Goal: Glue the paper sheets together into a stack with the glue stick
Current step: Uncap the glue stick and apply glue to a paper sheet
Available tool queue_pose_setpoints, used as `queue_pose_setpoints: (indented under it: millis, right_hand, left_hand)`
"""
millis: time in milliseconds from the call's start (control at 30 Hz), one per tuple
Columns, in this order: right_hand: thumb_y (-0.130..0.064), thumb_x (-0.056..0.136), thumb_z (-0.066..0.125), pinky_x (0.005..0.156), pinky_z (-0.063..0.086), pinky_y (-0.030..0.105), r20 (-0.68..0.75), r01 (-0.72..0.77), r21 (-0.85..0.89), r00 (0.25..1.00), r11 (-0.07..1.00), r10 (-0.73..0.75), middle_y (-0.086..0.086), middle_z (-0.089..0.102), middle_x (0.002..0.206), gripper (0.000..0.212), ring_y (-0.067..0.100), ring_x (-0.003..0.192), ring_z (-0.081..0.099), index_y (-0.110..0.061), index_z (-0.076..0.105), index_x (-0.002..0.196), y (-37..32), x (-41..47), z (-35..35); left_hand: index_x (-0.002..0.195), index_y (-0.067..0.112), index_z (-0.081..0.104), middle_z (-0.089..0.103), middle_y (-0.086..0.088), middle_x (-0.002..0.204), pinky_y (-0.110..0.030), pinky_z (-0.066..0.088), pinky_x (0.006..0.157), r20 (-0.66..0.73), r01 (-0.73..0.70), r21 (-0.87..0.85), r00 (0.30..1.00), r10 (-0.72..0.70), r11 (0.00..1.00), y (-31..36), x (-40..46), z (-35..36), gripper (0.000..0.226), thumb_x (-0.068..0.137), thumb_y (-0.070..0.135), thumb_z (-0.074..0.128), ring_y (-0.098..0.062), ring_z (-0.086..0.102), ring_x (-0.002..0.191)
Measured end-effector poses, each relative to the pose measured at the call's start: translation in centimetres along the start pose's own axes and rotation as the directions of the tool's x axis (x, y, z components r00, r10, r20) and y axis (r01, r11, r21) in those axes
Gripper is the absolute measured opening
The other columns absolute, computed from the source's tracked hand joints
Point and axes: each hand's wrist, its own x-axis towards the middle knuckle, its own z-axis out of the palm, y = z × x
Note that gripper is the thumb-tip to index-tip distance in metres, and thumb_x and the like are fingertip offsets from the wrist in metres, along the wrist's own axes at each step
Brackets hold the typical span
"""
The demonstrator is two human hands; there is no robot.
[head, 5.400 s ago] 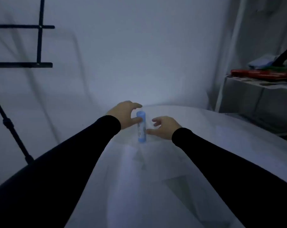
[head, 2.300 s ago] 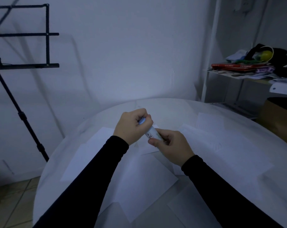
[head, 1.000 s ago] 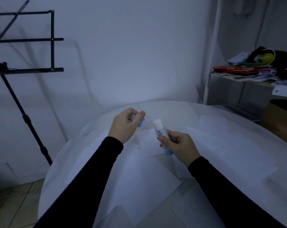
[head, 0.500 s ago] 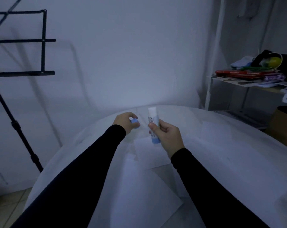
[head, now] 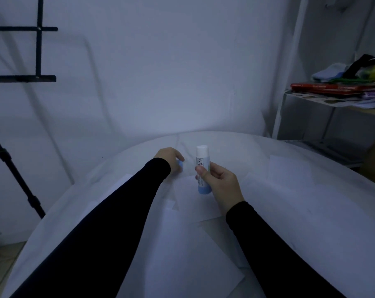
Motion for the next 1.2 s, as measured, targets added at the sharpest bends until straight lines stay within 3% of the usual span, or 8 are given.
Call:
queue_pose_setpoints:
  millis: [300,467,600,733,833,933,1067,1200]
  right_hand:
    - [-0.01,0.085,0.067,0.063,0.051,0.018,-0.007,-0.063,0.017,0.998,0.998,0.063,-0.006,0.07,0.073,0.022,0.011,0.066,0.063,-0.001,0.068,0.105,-0.7,-0.1,-0.2]
    - [-0.014,0.087,0.064,0.078,0.053,0.031,0.01,-0.08,0.041,0.997,0.996,0.08,0.008,0.07,0.096,0.022,0.019,0.08,0.065,-0.005,0.065,0.107,-2.5,-0.6,0.2]
    - [-0.017,0.091,0.059,0.088,0.05,0.039,0.085,-0.087,0.077,0.993,0.993,0.081,0.006,0.069,0.1,0.012,0.023,0.096,0.066,-0.011,0.066,0.099,-4.6,-1.2,1.0]
    - [-0.021,0.096,0.05,0.089,0.052,0.04,0.173,-0.098,0.146,0.982,0.984,0.072,0.003,0.068,0.101,0.024,0.015,0.091,0.068,-0.008,0.062,0.111,-6.7,-2.2,1.7]
    - [-0.033,0.093,0.054,0.098,0.043,0.047,0.215,-0.128,0.086,0.971,0.988,0.107,0.004,0.068,0.106,0.028,0.022,0.107,0.061,-0.016,0.065,0.112,-7.3,-3.1,2.1]
    - [-0.026,0.096,0.049,0.083,0.053,0.039,0.262,-0.146,0.132,0.959,0.98,0.107,0.012,0.064,0.1,0.022,0.025,0.096,0.06,-0.013,0.065,0.104,-7.6,-4.1,1.9]
    - [-0.018,0.095,0.049,0.077,0.056,0.028,0.331,-0.139,0.114,0.939,0.984,0.094,0.007,0.07,0.09,0.02,0.017,0.082,0.066,-0.006,0.065,0.098,-8.0,-4.8,0.4]
    - [-0.012,0.092,0.052,0.073,0.056,0.024,0.364,-0.119,0.065,0.927,0.991,0.088,0.002,0.072,0.095,0.016,0.014,0.083,0.068,-0.008,0.067,0.096,-8.4,-4.9,-0.6]
  left_hand:
    - [0.136,0.025,0.051,0.053,-0.004,0.135,-0.024,0.036,0.097,-0.021,-0.093,0.013,0.995,0.094,0.996,-0.4,-1.4,-0.9,0.056,0.083,0.032,0.07,-0.019,0.05,0.122]
    - [0.117,0.029,0.065,0.063,0.008,0.114,-0.018,0.039,0.076,-0.123,-0.233,-0.193,0.97,0.212,0.953,-0.1,-5.1,-3.0,0.027,0.09,0.033,0.062,-0.011,0.057,0.082]
    - [0.104,0.029,0.068,0.068,0.014,0.092,-0.009,0.04,0.059,-0.108,-0.281,-0.426,0.959,0.26,0.86,0.4,-9.9,-4.2,0.017,0.093,0.036,0.057,-0.005,0.059,0.073]
    - [0.114,0.025,0.064,0.068,0.018,0.088,-0.019,0.042,0.062,-0.076,-0.236,-0.535,0.97,0.232,0.811,0.8,-13.2,-4.6,0.032,0.083,0.034,0.069,-0.009,0.06,0.074]
    - [0.102,0.024,0.07,0.07,0.011,0.079,-0.022,0.04,0.058,-0.001,-0.218,-0.691,0.954,0.3,0.689,1.3,-14.7,-4.6,0.015,0.087,0.025,0.066,-0.01,0.058,0.07]
    - [0.094,0.018,0.073,0.069,0.003,0.08,-0.019,0.04,0.056,0.04,-0.182,-0.798,0.935,0.352,0.574,1.7,-15.7,-4.3,0.011,0.087,0.023,0.067,-0.011,0.056,0.069]
    - [0.089,0.019,0.075,0.065,-0.001,0.08,-0.017,0.041,0.057,0.124,-0.103,-0.811,0.931,0.342,0.576,1.8,-16.1,-3.8,0.011,0.084,0.027,0.07,-0.009,0.053,0.065]
    - [0.107,0.012,0.066,0.073,-0.005,0.098,-0.017,0.042,0.058,0.225,-0.016,-0.846,0.896,0.384,0.533,1.9,-16.6,-3.1,0.032,0.083,0.033,0.064,-0.009,0.054,0.065]
